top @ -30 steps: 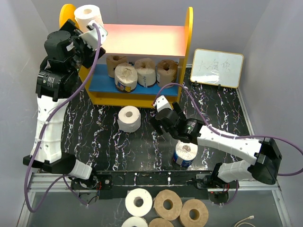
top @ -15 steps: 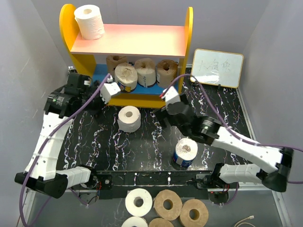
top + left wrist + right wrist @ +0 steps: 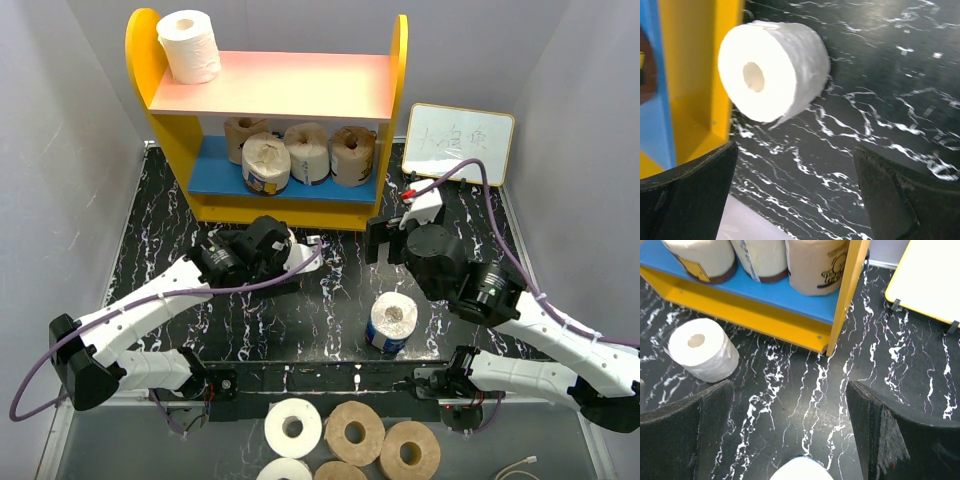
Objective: Place and organize the paper towels onto the shelf
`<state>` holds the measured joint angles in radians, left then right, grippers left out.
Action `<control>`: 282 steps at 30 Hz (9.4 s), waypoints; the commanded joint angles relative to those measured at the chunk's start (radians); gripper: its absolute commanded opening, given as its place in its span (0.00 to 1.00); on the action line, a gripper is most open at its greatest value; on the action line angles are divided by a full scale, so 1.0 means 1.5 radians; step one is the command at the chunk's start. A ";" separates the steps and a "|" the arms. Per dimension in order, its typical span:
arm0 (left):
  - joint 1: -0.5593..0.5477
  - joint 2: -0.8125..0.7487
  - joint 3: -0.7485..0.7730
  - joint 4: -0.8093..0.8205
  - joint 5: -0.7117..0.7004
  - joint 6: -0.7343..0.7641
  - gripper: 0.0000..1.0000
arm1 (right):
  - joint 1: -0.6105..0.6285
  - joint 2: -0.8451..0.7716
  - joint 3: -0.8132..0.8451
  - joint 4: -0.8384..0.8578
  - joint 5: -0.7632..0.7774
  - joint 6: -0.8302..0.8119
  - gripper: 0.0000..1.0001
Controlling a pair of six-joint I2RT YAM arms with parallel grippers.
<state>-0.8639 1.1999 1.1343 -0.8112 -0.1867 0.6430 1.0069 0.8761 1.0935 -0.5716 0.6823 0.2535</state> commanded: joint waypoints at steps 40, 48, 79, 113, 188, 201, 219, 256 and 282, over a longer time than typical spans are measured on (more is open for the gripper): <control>-0.106 0.133 -0.186 0.379 -0.314 0.052 0.91 | 0.000 -0.031 -0.038 0.025 0.059 0.003 0.95; -0.106 0.140 -0.194 0.408 -0.345 0.061 0.87 | 0.001 -0.018 -0.040 0.033 0.057 -0.006 0.95; -0.087 0.188 -0.199 0.379 -0.351 0.039 0.65 | 0.000 -0.025 -0.054 0.053 0.036 -0.012 0.88; -0.068 0.194 -0.157 0.305 -0.327 0.054 0.00 | 0.000 -0.039 -0.069 0.060 0.044 -0.012 0.84; 0.018 0.223 -0.046 0.204 -0.165 0.080 0.53 | 0.000 0.009 -0.041 0.066 0.048 -0.037 0.93; 0.033 0.245 -0.051 0.219 -0.154 0.086 0.43 | 0.000 -0.001 -0.045 0.066 0.049 -0.033 0.93; 0.010 0.146 -0.018 0.185 -0.246 0.152 0.00 | 0.000 0.003 -0.045 0.071 0.052 -0.034 0.93; -0.025 0.108 0.550 0.078 -0.360 0.491 0.00 | 0.000 -0.015 -0.050 0.092 0.042 -0.035 0.92; 0.164 0.360 0.879 0.051 -0.202 0.515 0.00 | 0.000 -0.066 -0.083 0.100 0.044 -0.015 0.91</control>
<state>-0.6765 1.7592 2.4210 -0.7647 -0.5522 1.4338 1.0069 0.7963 0.9676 -0.4740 0.7322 0.2173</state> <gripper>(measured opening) 0.349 0.914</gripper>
